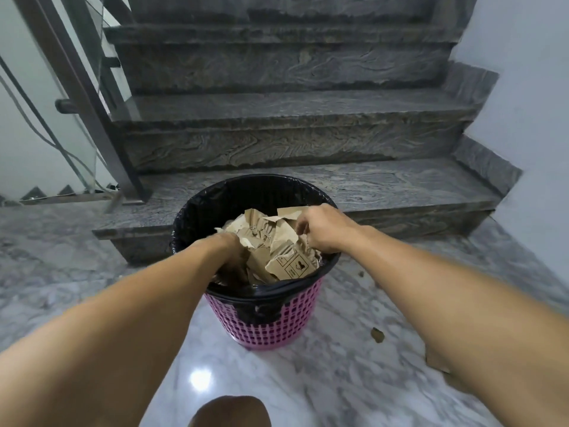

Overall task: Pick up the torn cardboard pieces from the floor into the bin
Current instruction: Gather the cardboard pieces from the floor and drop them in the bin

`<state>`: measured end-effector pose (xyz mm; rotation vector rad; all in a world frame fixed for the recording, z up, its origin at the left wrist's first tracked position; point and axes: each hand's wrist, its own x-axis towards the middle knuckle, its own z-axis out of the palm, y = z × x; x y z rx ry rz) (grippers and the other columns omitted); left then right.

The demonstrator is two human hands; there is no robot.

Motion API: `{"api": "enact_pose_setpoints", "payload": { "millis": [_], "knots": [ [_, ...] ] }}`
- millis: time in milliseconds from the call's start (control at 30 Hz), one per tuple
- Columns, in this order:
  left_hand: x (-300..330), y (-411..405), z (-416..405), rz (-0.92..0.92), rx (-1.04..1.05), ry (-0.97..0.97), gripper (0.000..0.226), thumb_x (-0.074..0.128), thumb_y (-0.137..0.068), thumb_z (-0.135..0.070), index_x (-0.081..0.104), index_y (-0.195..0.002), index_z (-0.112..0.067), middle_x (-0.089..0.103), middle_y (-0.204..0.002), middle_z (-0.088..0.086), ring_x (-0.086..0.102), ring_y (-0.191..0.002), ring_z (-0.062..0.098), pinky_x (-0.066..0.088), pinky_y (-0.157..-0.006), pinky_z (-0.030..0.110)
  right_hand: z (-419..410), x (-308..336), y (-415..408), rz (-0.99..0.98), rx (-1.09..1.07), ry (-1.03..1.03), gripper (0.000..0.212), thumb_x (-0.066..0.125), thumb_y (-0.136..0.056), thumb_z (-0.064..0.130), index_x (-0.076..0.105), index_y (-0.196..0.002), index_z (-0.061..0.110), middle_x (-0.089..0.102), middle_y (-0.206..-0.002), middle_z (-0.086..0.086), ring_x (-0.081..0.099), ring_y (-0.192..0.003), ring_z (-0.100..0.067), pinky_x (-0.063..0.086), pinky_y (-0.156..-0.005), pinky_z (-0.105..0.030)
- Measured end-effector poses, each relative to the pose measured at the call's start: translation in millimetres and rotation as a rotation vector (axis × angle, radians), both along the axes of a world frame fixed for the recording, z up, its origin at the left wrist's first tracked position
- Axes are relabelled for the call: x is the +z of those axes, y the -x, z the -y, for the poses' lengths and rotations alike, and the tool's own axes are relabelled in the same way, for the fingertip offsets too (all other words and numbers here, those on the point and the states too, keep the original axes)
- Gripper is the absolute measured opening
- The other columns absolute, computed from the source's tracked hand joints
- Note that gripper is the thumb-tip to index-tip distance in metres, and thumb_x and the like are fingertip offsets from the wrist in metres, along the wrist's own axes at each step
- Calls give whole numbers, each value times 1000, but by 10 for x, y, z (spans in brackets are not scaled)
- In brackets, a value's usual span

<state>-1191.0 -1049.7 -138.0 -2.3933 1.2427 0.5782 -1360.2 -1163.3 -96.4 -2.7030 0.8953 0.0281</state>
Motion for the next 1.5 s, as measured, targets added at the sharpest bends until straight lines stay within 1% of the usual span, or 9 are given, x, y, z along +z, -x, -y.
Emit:
{"api": "enact_pose_setpoints", "payload": {
  "millis": [100,200,467,533,733,1067,1267,1433,1500],
  "knots": [
    [274,155,134,31,42,100,62,84,-65,-41,62,-116,-13,64,-112,5,63,-100,24,52,-83,29,184,95,145,159,-111,-24,30,60,-84,1,75,-99,22,70,-107,-4,65,-100,-23,56,-85,-37],
    [461,379,439,32,22,336,39,68,-83,-24,61,-117,-7,65,-113,10,63,-102,28,51,-81,34,423,149,415,246,-199,-36,31,60,-83,-2,76,-94,22,72,-103,-3,65,-98,-20,54,-85,-30],
    [533,1539,1308,-127,-240,667,35,60,-85,-18,63,-120,-14,64,-122,9,60,-109,27,53,-91,36,1076,-215,1659,89,-354,-135,16,65,-87,2,75,-96,10,72,-104,-7,66,-99,-23,56,-87,-35],
    [405,1796,1471,-153,-317,651,21,61,-86,-22,64,-104,-13,67,-109,9,61,-94,26,53,-78,34,1152,-373,1979,49,-392,-157,17,68,-86,3,76,-101,7,72,-106,-9,66,-96,-23,56,-83,-34],
    [-228,2419,1807,-288,-353,439,13,64,-86,-22,62,-98,-18,59,-93,6,57,-82,24,49,-68,34,1372,-930,2810,-14,-517,-257,12,74,-82,5,74,-94,3,72,-106,-9,67,-98,-24,54,-82,-31],
    [-1672,3039,1888,-343,-261,80,64,70,-84,-33,45,-139,-15,46,-137,9,54,-118,28,55,-89,37,1364,-1913,3531,-202,-728,-427,36,69,-83,16,64,-117,5,65,-109,-12,63,-94,-28,55,-72,-33],
    [-2259,3132,1805,-236,-85,-48,56,55,-92,-26,32,-140,-9,17,-148,13,19,-138,34,36,-110,47,1287,-2458,3429,-192,-959,-591,95,73,-76,57,26,-148,16,34,-144,-15,48,-124,-35,52,-91,-45],
    [-2433,3038,1750,-194,-65,131,37,54,-90,-5,47,-126,-7,30,-138,16,36,-127,34,43,-98,36,1196,-2778,3241,-234,-932,-421,128,78,-52,75,15,-150,24,28,-140,-12,37,-127,-35,44,-89,-42],
    [-2479,2999,1740,-211,-71,193,30,53,-89,-1,53,-119,-7,39,-131,16,44,-118,33,46,-94,37,1192,-2818,3197,-244,-890,-381,123,81,-49,73,22,-145,24,29,-133,-10,37,-123,-32,45,-81,-39]
  ]
}}
